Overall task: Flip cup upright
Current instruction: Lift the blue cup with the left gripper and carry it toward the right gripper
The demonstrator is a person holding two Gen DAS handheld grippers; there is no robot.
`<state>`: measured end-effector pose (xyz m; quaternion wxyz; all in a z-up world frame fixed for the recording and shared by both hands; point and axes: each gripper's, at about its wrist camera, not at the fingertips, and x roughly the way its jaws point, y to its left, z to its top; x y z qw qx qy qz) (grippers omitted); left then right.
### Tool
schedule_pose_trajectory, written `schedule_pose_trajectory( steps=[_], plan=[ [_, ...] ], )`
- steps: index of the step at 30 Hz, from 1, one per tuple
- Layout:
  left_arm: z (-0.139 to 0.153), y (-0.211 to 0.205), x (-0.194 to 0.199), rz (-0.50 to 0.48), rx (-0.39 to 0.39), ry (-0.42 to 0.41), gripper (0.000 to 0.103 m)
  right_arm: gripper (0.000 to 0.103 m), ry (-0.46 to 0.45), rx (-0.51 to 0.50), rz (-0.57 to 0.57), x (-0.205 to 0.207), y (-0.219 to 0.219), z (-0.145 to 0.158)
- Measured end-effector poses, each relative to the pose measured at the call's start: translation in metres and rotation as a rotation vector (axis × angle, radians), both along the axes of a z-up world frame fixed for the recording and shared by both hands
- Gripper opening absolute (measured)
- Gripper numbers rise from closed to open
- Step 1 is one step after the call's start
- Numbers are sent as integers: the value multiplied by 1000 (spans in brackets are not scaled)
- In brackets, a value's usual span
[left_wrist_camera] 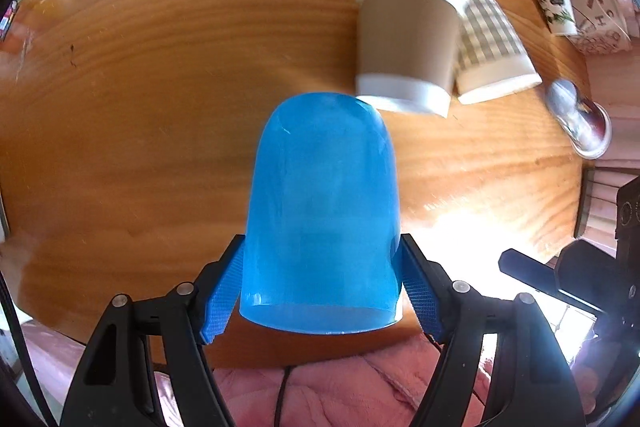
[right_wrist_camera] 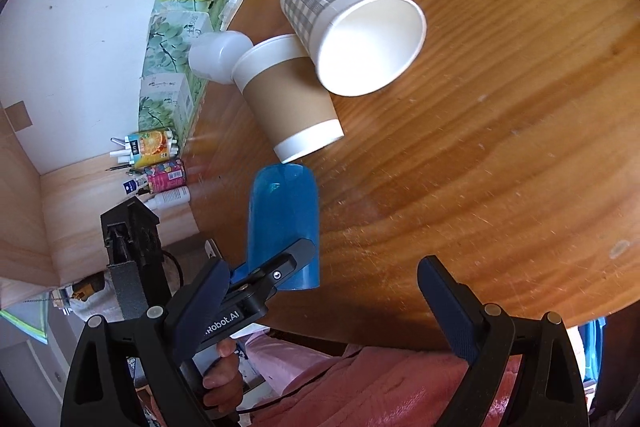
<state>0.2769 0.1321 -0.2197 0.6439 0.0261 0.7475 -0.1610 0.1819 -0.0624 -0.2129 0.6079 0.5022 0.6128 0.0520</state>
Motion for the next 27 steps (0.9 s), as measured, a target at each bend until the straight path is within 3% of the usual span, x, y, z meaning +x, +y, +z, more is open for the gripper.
schedule_pose_trajectory(
  steps=[10, 23, 27],
  plan=[
    [20, -42, -60, -24, -50, -20, 76, 96, -9, 17, -30, -47, -31, 10],
    [10, -77, -102, -60, -84, -30, 76, 96, -17, -46, -7, -90, -65, 17],
    [3, -79, -108, -19, -108, 11, 76, 96, -37, -86, 34, -97, -69, 20]
  ],
)
